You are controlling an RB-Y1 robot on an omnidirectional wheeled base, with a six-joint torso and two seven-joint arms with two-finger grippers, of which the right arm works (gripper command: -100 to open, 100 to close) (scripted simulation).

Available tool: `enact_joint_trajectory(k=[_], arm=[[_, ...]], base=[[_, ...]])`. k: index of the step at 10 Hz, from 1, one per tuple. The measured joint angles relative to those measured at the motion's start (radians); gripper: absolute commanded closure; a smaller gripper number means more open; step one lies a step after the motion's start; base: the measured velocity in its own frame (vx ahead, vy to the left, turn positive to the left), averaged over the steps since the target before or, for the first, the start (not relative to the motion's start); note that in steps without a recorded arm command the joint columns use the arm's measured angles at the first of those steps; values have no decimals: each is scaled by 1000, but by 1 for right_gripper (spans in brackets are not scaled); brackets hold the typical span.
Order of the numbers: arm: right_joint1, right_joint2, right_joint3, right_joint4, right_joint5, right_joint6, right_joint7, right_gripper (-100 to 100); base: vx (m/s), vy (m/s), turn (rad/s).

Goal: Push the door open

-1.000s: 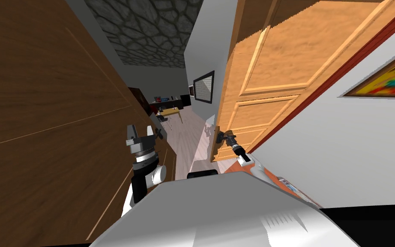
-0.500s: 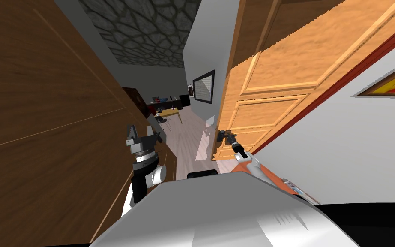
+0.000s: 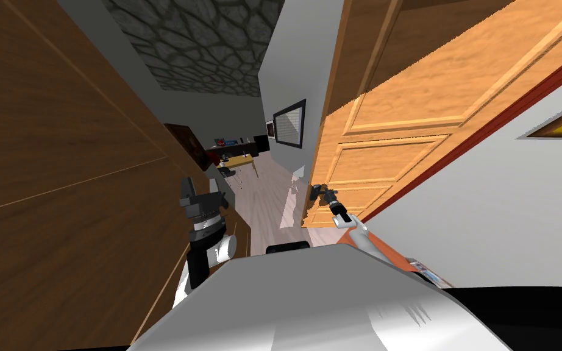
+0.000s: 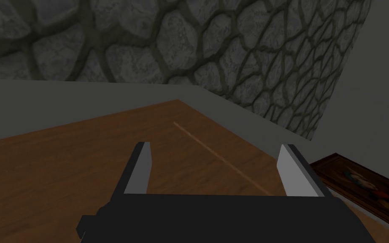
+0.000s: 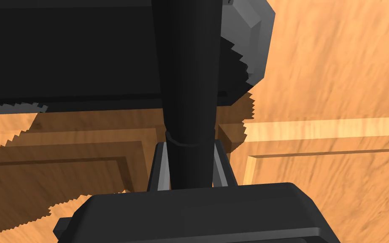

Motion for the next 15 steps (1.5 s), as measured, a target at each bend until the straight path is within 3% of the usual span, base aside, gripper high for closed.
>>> enact_joint_trajectory(k=[3,5,11,15], arm=[[-2,11,-21,8,-4,8,15,100],[-23,13,-42,36,-8,1,27,100],[-54,44,-123,61,-17,9,82,100],[-59,58,-172,72,-26,20,111,100]], base=[[185,26,-38],[203,52,-53],[177,42,-63],[153,44,-57]])
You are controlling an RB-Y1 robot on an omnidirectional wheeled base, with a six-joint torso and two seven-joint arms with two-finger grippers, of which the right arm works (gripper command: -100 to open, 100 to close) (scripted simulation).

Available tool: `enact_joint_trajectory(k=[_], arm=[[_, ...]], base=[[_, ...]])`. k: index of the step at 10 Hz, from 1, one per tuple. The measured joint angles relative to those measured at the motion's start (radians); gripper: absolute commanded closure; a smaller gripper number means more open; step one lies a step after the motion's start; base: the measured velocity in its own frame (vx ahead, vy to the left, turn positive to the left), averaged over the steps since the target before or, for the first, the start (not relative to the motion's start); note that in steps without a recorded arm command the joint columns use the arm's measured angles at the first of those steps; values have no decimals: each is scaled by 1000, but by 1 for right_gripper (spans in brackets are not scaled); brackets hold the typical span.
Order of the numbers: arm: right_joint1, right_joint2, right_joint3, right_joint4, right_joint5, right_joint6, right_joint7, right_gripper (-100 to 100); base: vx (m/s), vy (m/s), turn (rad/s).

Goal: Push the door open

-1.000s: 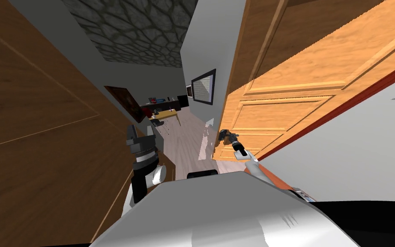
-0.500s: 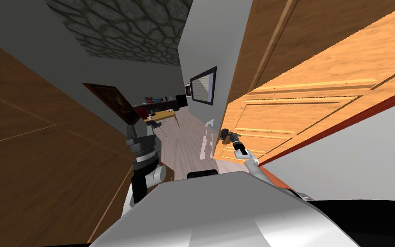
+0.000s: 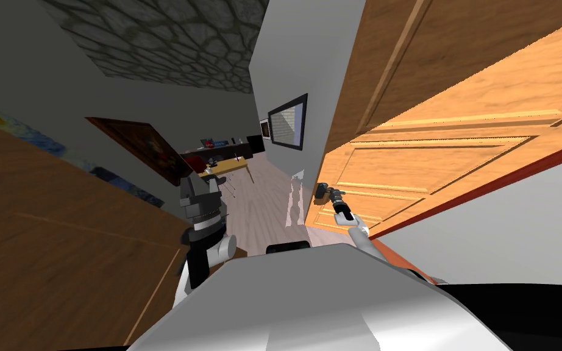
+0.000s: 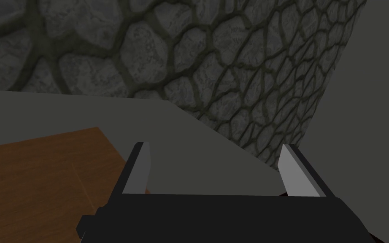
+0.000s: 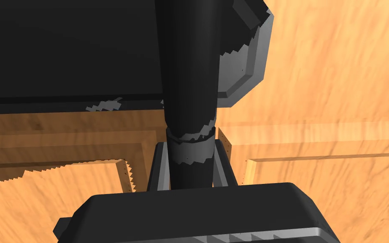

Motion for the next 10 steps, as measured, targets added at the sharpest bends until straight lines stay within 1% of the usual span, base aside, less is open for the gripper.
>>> enact_joint_trajectory(k=[1,2,3,4,6,7,8,10], arm=[[-8,-1,-11,12,-3,0,5,100],[-18,2,-24,27,-4,-5,13,100],[-18,9,-38,23,-5,-3,24,100],[-23,16,-53,22,-7,7,34,100],[-33,21,-82,30,-11,14,50,100],[-46,20,-98,52,-13,7,60,100],[-43,25,-112,48,-15,7,69,100],[-46,27,-135,58,-19,8,80,100]], base=[[145,47,-57],[156,51,-61],[172,47,-75],[199,54,-67],[181,72,-80],[191,71,-66],[178,61,-61],[192,40,-66]])
